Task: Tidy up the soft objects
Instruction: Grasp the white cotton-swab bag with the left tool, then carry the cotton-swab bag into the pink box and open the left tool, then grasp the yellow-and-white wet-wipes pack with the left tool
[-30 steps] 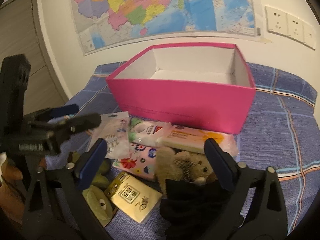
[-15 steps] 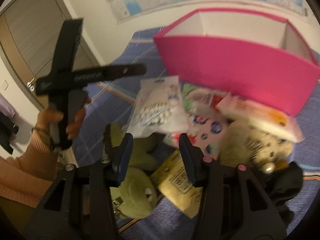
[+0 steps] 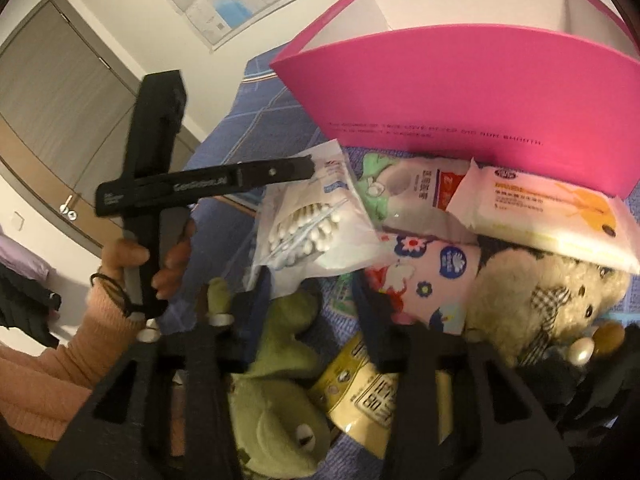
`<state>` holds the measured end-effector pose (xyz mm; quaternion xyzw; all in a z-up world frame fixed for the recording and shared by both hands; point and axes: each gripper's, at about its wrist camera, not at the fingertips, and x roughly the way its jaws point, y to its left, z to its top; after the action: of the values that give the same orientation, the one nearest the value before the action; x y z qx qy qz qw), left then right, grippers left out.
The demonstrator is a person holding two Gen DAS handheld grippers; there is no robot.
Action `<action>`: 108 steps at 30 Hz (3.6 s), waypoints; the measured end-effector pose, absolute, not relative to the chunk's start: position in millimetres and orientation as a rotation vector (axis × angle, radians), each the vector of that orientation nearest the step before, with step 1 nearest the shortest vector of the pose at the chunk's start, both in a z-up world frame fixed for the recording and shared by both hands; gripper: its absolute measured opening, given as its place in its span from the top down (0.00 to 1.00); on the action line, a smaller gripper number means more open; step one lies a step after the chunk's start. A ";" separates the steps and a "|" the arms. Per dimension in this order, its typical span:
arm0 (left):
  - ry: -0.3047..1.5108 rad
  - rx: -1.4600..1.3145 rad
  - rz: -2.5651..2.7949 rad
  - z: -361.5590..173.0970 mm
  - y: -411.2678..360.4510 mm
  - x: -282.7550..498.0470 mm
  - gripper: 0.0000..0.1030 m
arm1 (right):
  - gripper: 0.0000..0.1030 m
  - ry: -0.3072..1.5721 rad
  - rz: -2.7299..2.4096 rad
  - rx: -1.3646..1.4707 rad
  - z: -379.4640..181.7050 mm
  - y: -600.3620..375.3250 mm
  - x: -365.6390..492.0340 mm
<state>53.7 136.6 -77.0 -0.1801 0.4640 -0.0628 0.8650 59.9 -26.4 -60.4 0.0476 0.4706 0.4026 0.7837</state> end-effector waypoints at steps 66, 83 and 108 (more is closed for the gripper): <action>0.832 -0.236 -0.118 14.4 102.1 124.0 0.57 | 0.91 0.777 0.697 -0.043 16.1 -47.9 198.2; 0.767 -0.154 -0.004 30.9 86.9 120.8 0.29 | 0.69 0.849 0.666 -0.060 3.2 -38.8 205.4; 1.083 -0.333 -0.484 -47.3 7.4 106.8 0.29 | 0.61 1.009 0.574 0.223 -47.3 -185.2 142.9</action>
<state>106.8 7.4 -47.3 -0.1564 0.5077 -0.2271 0.8162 142.9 -185.2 -47.3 0.1054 0.4754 0.2708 0.8304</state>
